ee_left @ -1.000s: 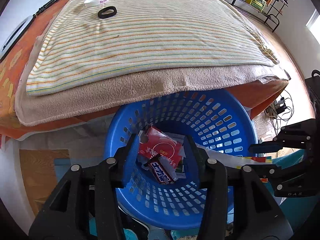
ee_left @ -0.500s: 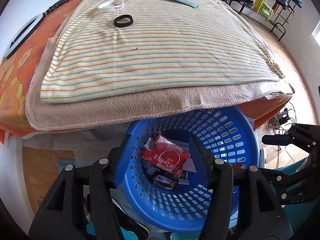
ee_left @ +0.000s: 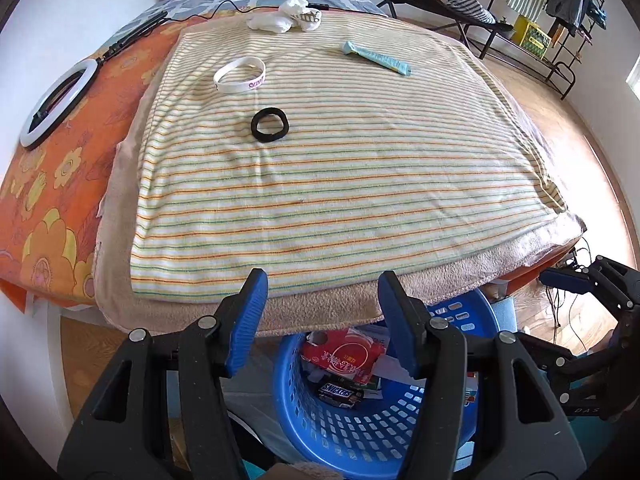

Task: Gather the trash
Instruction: 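Move both grippers back over the bed toward the bracelet and blue tube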

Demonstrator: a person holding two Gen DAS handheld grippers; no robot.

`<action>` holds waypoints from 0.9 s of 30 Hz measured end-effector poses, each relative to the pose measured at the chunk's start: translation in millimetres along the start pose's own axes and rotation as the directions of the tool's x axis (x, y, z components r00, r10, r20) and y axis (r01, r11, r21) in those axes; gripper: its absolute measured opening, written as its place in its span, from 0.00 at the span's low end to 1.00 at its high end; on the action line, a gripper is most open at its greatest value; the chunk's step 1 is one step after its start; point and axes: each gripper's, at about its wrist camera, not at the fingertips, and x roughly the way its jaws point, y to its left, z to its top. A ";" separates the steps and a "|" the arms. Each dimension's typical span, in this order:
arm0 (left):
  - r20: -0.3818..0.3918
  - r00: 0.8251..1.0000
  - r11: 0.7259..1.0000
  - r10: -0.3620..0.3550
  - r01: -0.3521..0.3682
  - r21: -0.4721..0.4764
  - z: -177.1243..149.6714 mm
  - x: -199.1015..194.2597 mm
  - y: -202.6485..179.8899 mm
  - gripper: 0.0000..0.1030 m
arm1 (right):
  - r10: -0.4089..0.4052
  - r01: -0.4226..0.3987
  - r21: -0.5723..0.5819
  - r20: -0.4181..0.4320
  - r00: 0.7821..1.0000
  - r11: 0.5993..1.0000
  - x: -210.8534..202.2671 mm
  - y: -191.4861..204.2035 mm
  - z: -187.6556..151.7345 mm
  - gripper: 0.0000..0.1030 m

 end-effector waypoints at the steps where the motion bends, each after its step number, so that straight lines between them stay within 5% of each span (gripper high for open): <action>1: 0.008 1.000 1.000 0.008 -0.008 0.002 3.9 -1.6 0.6 0.57 | -0.007 0.007 0.008 0.006 1.000 1.000 -1.2 -2.1 3.3 0.69; 9: 0.024 1.000 0.999 -0.013 0.014 -0.048 24.1 0.5 22.2 0.57 | -0.047 0.044 0.069 0.034 0.998 0.997 -5.4 -17.2 29.9 0.70; 16: 0.041 0.998 0.991 -0.037 0.042 -0.130 38.7 4.8 49.4 0.57 | -0.004 -0.003 0.086 0.081 0.997 0.996 -1.3 -33.4 60.7 0.74; 27: 0.053 0.998 0.988 -0.029 0.037 -0.148 87.8 24.7 67.2 0.57 | -0.044 0.022 0.127 0.174 0.984 0.992 12.2 -80.3 142.8 0.74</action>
